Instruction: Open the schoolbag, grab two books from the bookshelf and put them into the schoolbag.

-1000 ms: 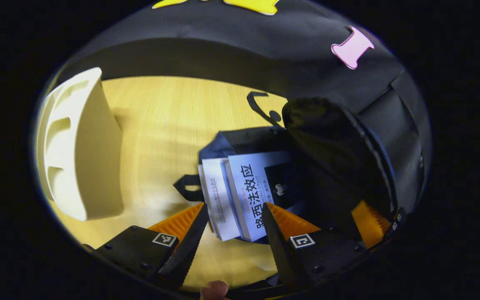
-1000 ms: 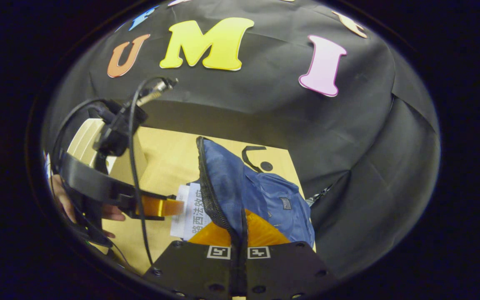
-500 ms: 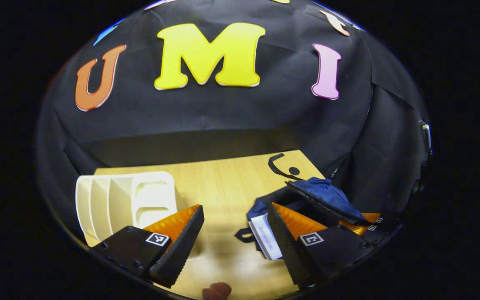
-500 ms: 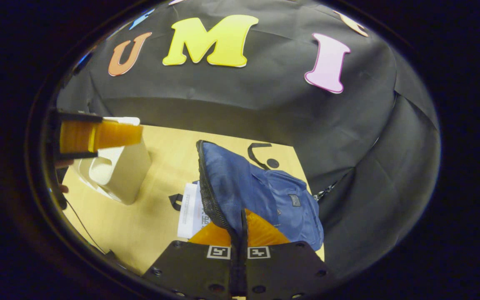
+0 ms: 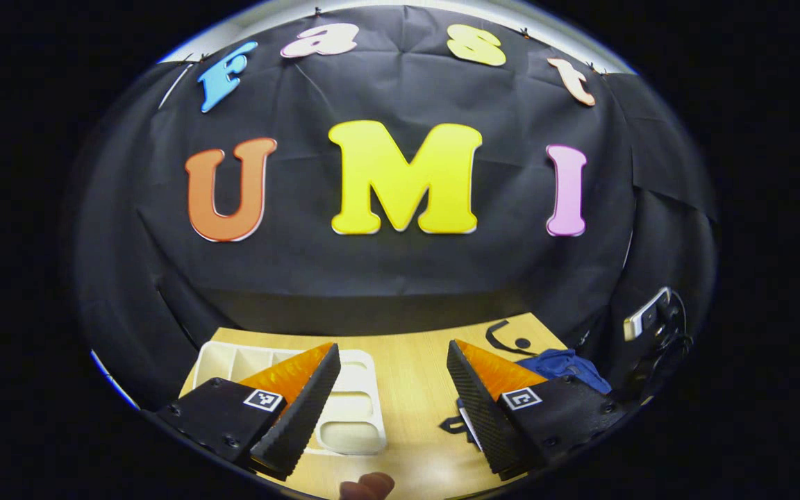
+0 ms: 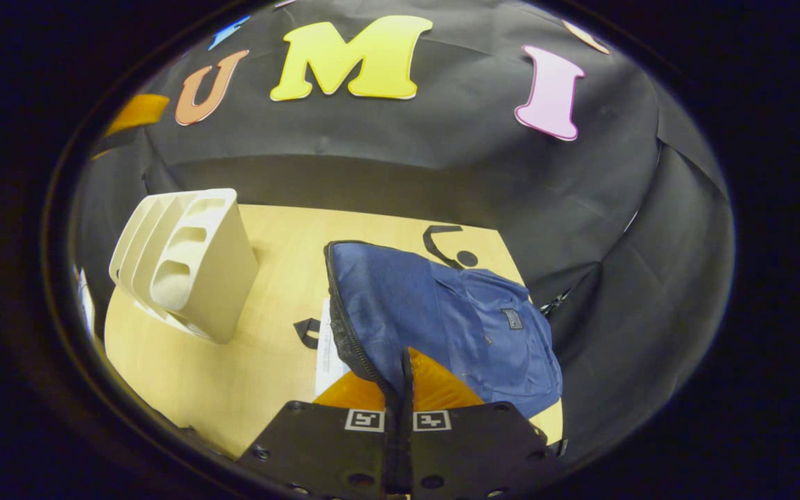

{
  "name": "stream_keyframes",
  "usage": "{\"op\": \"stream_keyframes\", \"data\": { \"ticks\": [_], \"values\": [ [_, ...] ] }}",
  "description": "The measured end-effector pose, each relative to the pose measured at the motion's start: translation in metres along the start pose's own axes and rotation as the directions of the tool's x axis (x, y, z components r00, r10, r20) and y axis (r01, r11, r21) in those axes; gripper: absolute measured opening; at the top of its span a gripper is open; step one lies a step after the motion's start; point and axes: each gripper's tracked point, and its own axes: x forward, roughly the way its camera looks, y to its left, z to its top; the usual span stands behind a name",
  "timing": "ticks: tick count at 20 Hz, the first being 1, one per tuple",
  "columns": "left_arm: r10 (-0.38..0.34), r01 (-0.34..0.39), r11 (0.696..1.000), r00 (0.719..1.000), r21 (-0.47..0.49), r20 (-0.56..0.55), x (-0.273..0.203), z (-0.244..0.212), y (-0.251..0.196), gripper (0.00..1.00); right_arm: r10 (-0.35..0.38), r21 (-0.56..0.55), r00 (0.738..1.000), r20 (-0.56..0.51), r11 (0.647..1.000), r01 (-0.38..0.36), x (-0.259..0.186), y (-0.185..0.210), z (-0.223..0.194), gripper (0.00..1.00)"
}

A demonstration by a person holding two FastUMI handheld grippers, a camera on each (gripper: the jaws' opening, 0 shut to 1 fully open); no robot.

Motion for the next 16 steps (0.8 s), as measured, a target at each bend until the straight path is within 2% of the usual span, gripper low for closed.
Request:
{"op": "stream_keyframes", "data": {
  "ticks": [3, 6, 9, 12, 16],
  "values": [
    [0.032, -0.032, 0.999, 0.997, -0.012, 0.068, -0.015, 0.020, 0.026, 0.98, -0.026, -0.029, 1.000, 0.000, 0.999, 0.026, 0.000, 0.007, -0.004, 0.02],
    [0.048, -0.045, 0.998, 0.994, -0.039, 0.097, -0.028, 0.027, 0.039, 0.98, -0.020, -0.023, 1.000, -0.008, 1.000, 0.020, 0.001, 0.017, -0.009, 0.06],
    [0.062, -0.057, 0.997, 0.992, -0.041, 0.111, -0.040, 0.031, 0.052, 0.98, 0.000, -0.014, 1.000, -0.015, 1.000, 0.000, -0.002, 0.030, -0.015, 0.21],
    [0.074, -0.068, 0.996, 0.988, -0.052, 0.133, -0.048, 0.036, 0.062, 0.98, 0.050, 0.022, 0.999, -0.010, 0.999, -0.050, -0.008, 0.046, -0.018, 0.31],
    [0.094, -0.086, 0.995, 0.983, -0.060, 0.158, -0.062, 0.042, 0.073, 0.98, 0.120, 0.039, 0.991, 0.062, 0.992, -0.123, -0.026, 0.070, -0.001, 0.51]
  ]
}}
